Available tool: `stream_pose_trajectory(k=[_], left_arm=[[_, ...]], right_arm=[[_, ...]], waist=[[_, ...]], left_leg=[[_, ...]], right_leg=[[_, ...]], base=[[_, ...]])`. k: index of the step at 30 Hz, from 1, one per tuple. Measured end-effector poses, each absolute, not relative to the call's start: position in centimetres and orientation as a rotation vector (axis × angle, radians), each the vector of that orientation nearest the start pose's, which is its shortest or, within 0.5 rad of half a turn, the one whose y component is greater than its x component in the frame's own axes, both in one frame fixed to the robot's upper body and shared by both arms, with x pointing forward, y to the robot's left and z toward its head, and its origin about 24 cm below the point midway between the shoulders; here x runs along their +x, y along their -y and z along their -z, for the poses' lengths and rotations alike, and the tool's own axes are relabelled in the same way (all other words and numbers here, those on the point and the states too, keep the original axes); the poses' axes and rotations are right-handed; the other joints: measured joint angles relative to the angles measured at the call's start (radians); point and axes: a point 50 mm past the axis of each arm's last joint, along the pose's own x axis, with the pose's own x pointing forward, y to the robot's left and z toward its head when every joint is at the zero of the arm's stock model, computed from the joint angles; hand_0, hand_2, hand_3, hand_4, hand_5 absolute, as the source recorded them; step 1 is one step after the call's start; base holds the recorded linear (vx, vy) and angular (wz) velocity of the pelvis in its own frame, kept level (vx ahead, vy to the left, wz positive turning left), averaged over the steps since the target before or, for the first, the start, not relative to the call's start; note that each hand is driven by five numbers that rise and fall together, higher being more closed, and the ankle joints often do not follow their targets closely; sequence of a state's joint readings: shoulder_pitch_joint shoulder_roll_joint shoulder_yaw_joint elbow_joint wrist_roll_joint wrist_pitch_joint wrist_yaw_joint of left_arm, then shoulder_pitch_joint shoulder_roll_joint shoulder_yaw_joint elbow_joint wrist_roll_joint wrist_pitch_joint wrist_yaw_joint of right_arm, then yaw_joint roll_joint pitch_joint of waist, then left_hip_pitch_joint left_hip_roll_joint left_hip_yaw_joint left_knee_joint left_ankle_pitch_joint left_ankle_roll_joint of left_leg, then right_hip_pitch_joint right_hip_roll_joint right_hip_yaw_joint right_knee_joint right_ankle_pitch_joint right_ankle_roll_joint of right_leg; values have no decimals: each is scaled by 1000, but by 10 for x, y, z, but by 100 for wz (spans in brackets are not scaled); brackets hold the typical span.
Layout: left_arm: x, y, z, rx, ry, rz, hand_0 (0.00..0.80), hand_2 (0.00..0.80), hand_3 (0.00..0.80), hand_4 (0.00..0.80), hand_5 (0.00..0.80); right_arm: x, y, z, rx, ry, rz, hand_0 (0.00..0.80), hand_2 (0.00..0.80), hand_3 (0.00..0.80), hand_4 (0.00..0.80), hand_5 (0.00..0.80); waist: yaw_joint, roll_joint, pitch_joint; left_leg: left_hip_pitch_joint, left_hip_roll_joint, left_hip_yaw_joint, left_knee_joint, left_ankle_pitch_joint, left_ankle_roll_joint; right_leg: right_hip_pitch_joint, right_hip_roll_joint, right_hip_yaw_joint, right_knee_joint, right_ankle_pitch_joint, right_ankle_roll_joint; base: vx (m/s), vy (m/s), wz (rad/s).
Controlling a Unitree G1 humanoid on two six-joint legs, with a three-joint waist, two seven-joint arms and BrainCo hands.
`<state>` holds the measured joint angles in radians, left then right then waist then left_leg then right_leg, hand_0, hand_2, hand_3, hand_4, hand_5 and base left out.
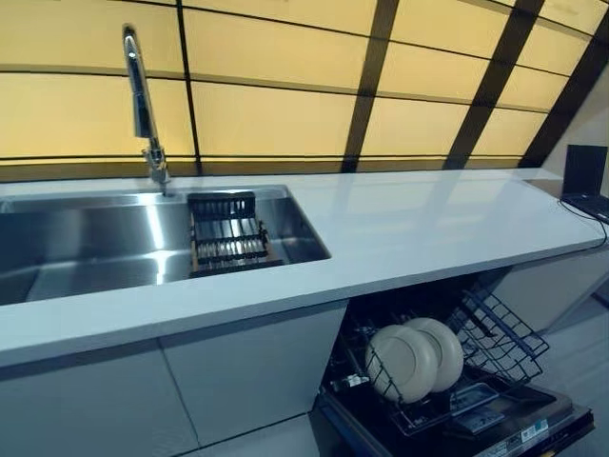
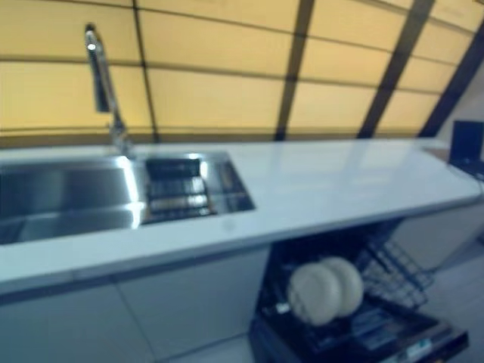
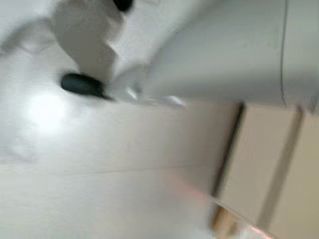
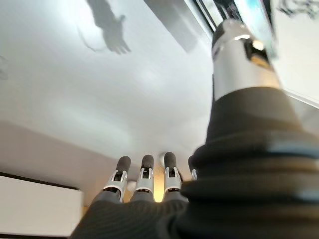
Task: Take plates into dishwasher
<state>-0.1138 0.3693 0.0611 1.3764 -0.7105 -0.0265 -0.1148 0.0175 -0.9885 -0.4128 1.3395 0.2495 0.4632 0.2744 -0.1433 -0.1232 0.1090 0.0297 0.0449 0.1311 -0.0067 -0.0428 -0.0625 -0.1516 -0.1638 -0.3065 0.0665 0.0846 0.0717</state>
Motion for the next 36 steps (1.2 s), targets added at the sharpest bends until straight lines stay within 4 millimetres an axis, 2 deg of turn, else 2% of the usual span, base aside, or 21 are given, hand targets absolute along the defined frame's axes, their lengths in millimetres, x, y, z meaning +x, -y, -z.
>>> stream_pose_trajectory(k=[3, 5, 8, 10, 11, 13, 14, 16, 17, 18, 20, 22, 23, 24, 25, 27, 29, 30, 32, 35, 36], left_arm=[[97, -303, 139, -360, -1037, -630, 0, 0, 0, 0, 0], [93, -307, 138, -330, -1051, -626, 0, 0, 0, 0, 0], [96, -306, 138, -302, -1056, -600, 0, 0, 0, 0, 0], [105, -304, 136, -295, -1039, -576, 0, 0, 0, 0, 0], [111, -303, 135, -295, -1024, -566, 0, 0, 0, 0, 0], [123, -302, 132, -270, -1007, -531, 0, 0, 0, 0, 0], [125, -303, 130, -242, -1005, -511, 0, 0, 0, 0, 0], [124, -309, 128, -226, -1007, -522, 0, 0, 0, 0, 0], [121, -310, 129, -229, -1013, -527, 0, 0, 0, 0, 0], [118, -310, 130, -244, -1028, -535, 0, 0, 0, 0, 0], [115, -311, 131, -256, -1059, -536, 0, 0, 0, 0, 0], [107, -315, 131, -258, -1086, -542, 0, 0, 0, 0, 0], [101, -318, 131, -257, -1098, -551, 0, 0, 0, 0, 0], [91, -324, 130, -260, -1109, -581, 0, 0, 0, 0, 0], [83, -326, 131, -268, -1121, -596, 0, 0, 0, 0, 0], [71, -315, 139, -303, -1158, -595, 0, 0, 0, 0, 0], [71, -311, 141, -330, -1149, -601, 0, 0, 0, 0, 0], [74, -312, 140, -344, -1126, -610, 0, 0, 0, 0, 0], [86, -317, 135, -325, -1068, -608, 0, 0, 0, 0, 0], [135, -299, 128, -415, -922, -581, 0, 0, 0, 0, 0], [135, -299, 128, -415, -922, -581, 0, 0, 0, 0, 0]], right_arm=[[22, 477, 0, 104, -1308, 935, 0, 0, 0, 0, 0], [34, 476, 0, 119, -1268, 919, 0, 0, 0, 0, 0], [50, 468, 10, 157, -1221, 877, 0, 0, 0, 0, 0], [54, 463, 16, 180, -1205, 862, 0, 0, 0, 0, 0], [55, 460, 21, 181, -1203, 855, 0, 0, 0, 0, 0], [52, 448, 36, 203, -1220, 833, 0, 0, 0, 0, 0], [47, 437, 49, 222, -1255, 811, 0, 0, 0, 0, 0], [44, 426, 60, 244, -1288, 787, 0, 0, 0, 0, 0], [44, 424, 62, 242, -1297, 782, 0, 0, 0, 0, 0], [43, 420, 66, 244, -1312, 778, 0, 0, 0, 0, 0], [39, 414, 73, 250, -1342, 771, 0, 0, 0, 0, 0], [38, 412, 75, 233, -1349, 774, 0, 0, 0, 0, 0], [39, 412, 76, 220, -1347, 774, 0, 0, 0, 0, 0], [41, 407, 80, 202, -1342, 762, 0, 0, 0, 0, 0], [47, 404, 83, 198, -1320, 754, 0, 0, 0, 0, 0], [65, 405, 80, 181, -1250, 750, 0, 0, 0, 0, 0], [70, 400, 84, 192, -1228, 733, 0, 0, 0, 0, 0], [69, 390, 91, 230, -1230, 721, 0, 0, 0, 0, 0], [71, 370, 106, 261, -1244, 681, 0, 0, 0, 0, 0], [67, 335, 128, 386, -1260, 682, 0, 0, 0, 0, 0], [67, 335, 128, 386, -1260, 682, 0, 0, 0, 0, 0]], waist=[[46, 5, 13], [54, 9, 20], [55, 4, 26], [57, 3, 35], [54, 3, 48], [50, 18, 76], [54, 19, 77], [53, 22, 74], [55, 29, 74], [58, 54, 74], [95, 85, 72], [124, 96, 65], [141, 84, 54], [162, 57, 32], [173, 45, 22], [199, 54, 14], [198, 60, 9], [188, 57, 1], [189, 37, -6], [184, 36, 14], [184, 36, 14]], left_leg=[[27, -6, 1, -10, 0, 8], [36, -12, 4, -11, 4, 3], [43, -24, 5, 21, -15, 11], [51, -39, 28, 44, -30, 30], [64, -43, 30, 44, -36, 39], [108, -45, 17, 28, -35, 63], [127, -37, 33, 1, -20, 74], [136, -35, 50, -25, -5, 80], [135, -26, 71, -43, 15, 79], [133, 4, 94, -69, 38, 70], [134, 57, 119, -76, 53, 51], [130, 86, 138, -76, 56, 47], [130, 94, 140, -76, 55, 44], [121, 97, 133, -76, 54, 36], [115, 97, 103, -75, 60, 28], [94, 87, 23, -71, 29, 16], [92, 102, 0, -62, 44, -16], [69, 109, -22, -38, 34, -52], [3, 116, -30, 27, 28, -83], [-124, 143, -100, 95, 40, -87], [-124, 143, -100, 95, 40, -87]], right_leg=[[11, -8, -2, 6, 0, 3], [27, -9, -3, -1, 8, 1], [45, -23, 2, 2, 17, 0], [49, -50, 1, 24, 29, 14], [56, -61, 5, 44, 34, 24], [53, -72, 55, 124, 47, 63], [25, -73, 75, 172, 65, 132], [3, -56, 62, 183, 65, 148], [-4, -49, 50, 194, 47, 145], [-16, -29, 51, 280, -4, 126], [12, -12, 82, 338, -45, 122], [70, -27, 114, 320, -63, 121], [106, -35, 120, 287, -63, 124], [158, -51, 141, 201, -74, 126], [196, -28, 147, 106, -87, 110], [195, -6, 159, 48, -99, 92], [199, 7, 173, 28, -106, 82], [199, 20, 188, 22, -113, 70], [173, 22, 183, 21, -143, 52], [103, 60, 184, 42, -135, 25], [103, 60, 184, 42, -135, 25]], base=[[-268, 96, -3], [-259, 106, -4], [-153, 56, -3], [-248, 81, -13], [-210, 45, -9], [-254, 27, 2], [-202, 9, 3], [-244, -29, -23], [-374, -101, -34], [-289, -139, -19], [-295, -206, -31], [-210, -245, -38], [-243, -407, -41], [-227, -438, -45], [-179, -387, -57], [-143, -395, -67], [-260, -487, -30], [-399, -438, -2], [-458, -337, 8], [-214, -161, 40], [-79, -103, 26]])
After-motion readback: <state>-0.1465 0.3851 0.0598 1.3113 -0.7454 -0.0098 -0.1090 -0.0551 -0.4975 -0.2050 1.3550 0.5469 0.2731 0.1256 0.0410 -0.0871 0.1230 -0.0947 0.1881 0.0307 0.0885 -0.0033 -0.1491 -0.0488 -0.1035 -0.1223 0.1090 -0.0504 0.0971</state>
